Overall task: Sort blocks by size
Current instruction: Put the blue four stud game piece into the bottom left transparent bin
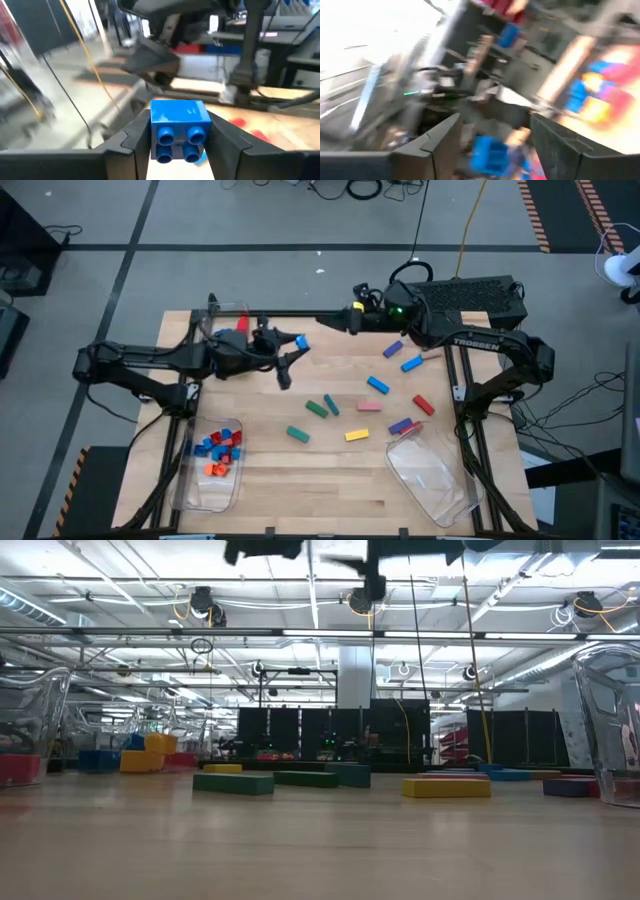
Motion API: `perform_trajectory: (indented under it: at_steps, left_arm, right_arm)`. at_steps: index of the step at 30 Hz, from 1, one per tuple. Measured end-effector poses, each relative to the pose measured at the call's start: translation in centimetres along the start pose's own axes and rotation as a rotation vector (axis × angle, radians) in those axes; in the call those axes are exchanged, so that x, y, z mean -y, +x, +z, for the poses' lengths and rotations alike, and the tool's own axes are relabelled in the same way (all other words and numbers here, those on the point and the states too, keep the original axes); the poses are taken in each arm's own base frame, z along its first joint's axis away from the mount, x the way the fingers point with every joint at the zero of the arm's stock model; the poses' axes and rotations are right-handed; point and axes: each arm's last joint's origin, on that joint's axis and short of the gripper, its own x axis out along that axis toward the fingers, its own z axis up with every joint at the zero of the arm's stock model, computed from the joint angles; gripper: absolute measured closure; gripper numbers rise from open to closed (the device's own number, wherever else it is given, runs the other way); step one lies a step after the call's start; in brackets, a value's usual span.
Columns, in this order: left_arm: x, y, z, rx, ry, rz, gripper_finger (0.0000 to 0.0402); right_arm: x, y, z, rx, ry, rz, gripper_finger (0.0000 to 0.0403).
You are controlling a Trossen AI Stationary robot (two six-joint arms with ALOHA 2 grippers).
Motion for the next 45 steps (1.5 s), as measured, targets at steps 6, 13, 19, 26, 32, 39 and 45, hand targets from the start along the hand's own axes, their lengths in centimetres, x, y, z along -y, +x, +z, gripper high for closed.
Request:
perform_trajectory:
  at_steps: [6, 13, 19, 26, 32, 39, 45]
  left_arm:
    - [-0.7, -2.9, -1.6, -0.254, -0.287, -0.005, 0.0251]
    - [-0.5, -8.3, -4.1, -0.726, -0.497, -0.193, 0.0251]
    - [-0.1, -12.6, -6.0, -1.131, -0.550, -0.245, 0.0251]
    - [1.1, -14.2, -7.0, -1.266, -0.482, -0.259, 0.0252]
    - [2.0, -14.6, -9.2, -1.350, -0.447, -0.229, 0.0251]
    - [2.5, -14.7, -11.9, -1.431, -0.470, -0.122, 0.0220]
    - [2.4, -14.7, -12.9, -1.446, -0.458, -0.084, 0.0180]
  right_arm:
    - [3.3, -0.5, -0.6, -0.047, 0.099, -0.320, 0.0174]
    - [6.3, -0.9, -2.3, -0.039, 0.086, -0.681, 0.0180]
    - [7.4, 0.4, -3.7, -0.108, 0.029, -0.698, 0.0181]
    - [9.3, 1.5, -5.4, -0.168, 0.057, -0.773, 0.0181]
    - [12.0, 2.1, -6.9, -0.184, 0.215, -0.909, 0.0181]
    - [14.7, 2.6, -8.0, -0.143, 0.320, -1.046, 0.0181]
    - [15.7, 2.6, -8.0, -0.092, 0.349, -1.100, 0.0181]
